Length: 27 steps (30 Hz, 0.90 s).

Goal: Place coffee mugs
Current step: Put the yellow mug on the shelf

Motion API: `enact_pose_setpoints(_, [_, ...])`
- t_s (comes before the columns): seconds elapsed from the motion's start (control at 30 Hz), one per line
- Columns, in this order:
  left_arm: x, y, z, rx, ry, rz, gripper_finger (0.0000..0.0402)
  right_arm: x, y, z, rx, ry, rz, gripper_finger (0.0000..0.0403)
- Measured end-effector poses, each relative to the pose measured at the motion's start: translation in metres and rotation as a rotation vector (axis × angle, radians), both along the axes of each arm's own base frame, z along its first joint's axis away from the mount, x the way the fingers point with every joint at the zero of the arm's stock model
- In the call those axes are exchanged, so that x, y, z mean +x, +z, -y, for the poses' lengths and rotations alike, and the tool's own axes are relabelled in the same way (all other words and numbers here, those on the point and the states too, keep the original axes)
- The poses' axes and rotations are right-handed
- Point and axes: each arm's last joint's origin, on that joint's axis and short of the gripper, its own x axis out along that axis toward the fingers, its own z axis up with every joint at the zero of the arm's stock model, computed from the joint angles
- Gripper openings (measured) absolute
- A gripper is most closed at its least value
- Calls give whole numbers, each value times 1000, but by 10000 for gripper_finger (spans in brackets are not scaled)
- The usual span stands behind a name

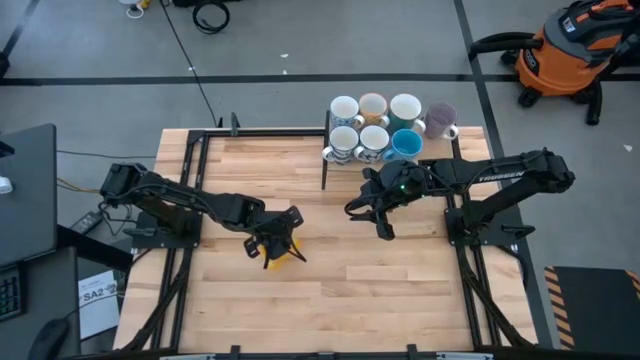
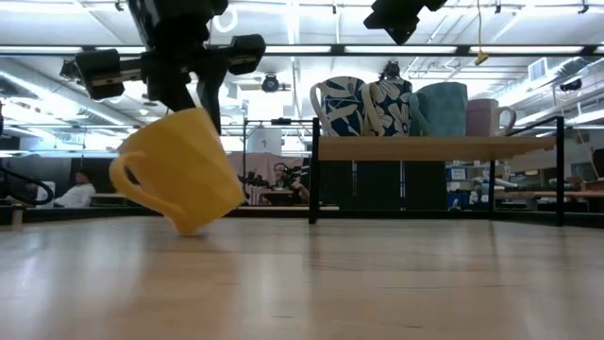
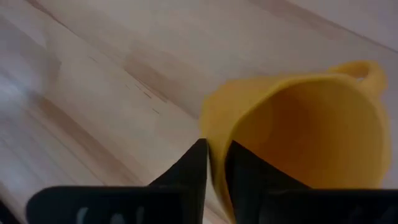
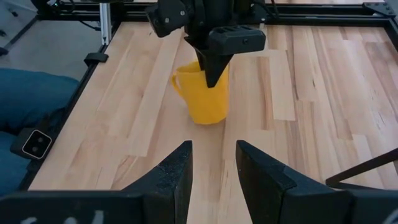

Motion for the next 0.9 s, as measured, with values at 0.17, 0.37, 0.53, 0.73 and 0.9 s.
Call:
enact_pose_setpoints(0.17, [3,1,1,-36,-16,26,92,0,0,0,0,0,0,129])
enact_pose_setpoints(0.37, [8,5,2,-50,-19,87,118,0,0,0,0,0,0,129])
enact_pose_setpoints(0.53, [10,7,2,-57,-19,123,127,0,0,0,0,0,0,129])
enact_pose_setpoints(0.73, [12,8,3,-61,-17,139,128,0,0,0,0,0,1,129])
enact_pose_setpoints(0.9, [16,12,8,-33,49,218,128,4,7,-3,16,22,84,129])
